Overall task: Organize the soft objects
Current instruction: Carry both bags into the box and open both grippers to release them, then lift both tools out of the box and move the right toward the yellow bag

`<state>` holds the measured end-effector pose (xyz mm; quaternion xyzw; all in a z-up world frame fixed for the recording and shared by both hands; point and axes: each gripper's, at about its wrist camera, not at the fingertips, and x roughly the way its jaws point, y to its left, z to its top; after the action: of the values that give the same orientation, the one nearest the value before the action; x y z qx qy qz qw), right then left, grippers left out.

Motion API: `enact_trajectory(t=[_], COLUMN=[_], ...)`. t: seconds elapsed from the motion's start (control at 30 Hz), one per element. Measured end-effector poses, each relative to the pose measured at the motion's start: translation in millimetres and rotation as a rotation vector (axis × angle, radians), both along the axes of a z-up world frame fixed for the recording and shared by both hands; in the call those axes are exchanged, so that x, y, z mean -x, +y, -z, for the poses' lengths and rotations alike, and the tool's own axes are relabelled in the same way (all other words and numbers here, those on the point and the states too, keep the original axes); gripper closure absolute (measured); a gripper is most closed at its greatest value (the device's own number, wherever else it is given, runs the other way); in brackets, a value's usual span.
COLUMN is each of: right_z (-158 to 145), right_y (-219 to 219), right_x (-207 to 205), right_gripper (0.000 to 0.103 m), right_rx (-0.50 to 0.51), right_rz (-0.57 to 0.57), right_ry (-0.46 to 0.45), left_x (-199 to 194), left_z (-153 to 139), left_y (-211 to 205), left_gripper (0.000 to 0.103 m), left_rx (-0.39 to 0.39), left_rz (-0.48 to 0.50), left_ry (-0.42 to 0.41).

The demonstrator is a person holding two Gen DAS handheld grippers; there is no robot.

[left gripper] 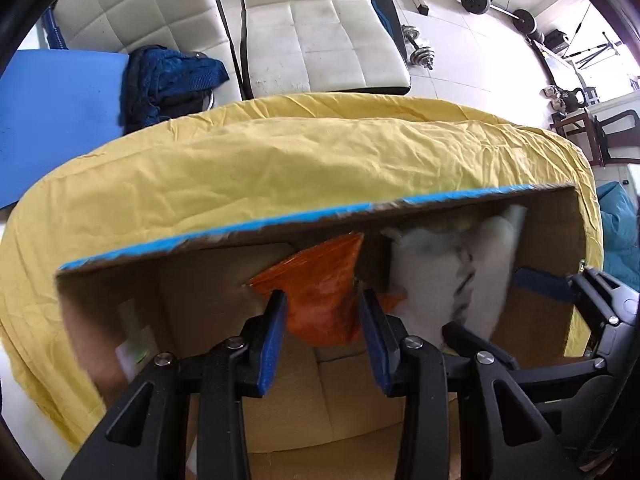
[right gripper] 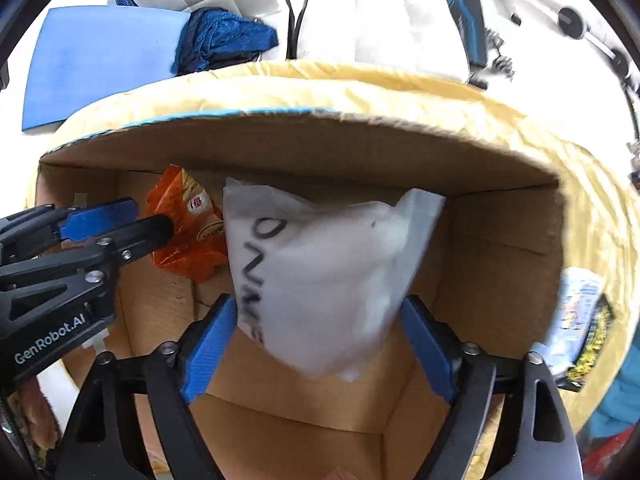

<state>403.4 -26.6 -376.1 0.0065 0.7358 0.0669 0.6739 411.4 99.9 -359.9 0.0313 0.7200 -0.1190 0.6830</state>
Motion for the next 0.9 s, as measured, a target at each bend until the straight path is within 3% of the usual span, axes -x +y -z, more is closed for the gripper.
enact_trajectory(t=[0.23,0.3,0.37,0.4,0.57,0.73,0.9], right_z=[-30,-37,-42,-43,-54,-74,-97], right_y=[-1,-1,0,1,6,5,7], right_x=[7,13,21,27,54,83,108], right_gripper=[0.007,0.002,0.0,0.0,0.0,0.0,0.0], right_rx=[0.051,0.058,0.074,0.081,0.049,0.08,0.084], right_rz=[0.015,0.027,0.041,0.048,0.079,0.1,0.126], right_ry=[-0.062,-0.075,-0.1,-0.111,-0.131,-0.2,-0.246], left_x=[11,17,27,32,61,84,110], left_z=[-19,-26,-35,-38,-56,-75,-101], left_y=[5,9,13,14,24,30,31], left_gripper=[0.065,0.059,0.036,0.031,0.016,0.003,0.003], left_rx=[0.017,0.028,0.026,0.019,0.003,-0.011,-0.035], left_rz=[-0.024,-0.049,-0.069,-0.077,-0.131,-0.151,-0.151], left_ry=[-0.018,-0.03,-0.057,-0.071,-0.129,-0.178,-0.262])
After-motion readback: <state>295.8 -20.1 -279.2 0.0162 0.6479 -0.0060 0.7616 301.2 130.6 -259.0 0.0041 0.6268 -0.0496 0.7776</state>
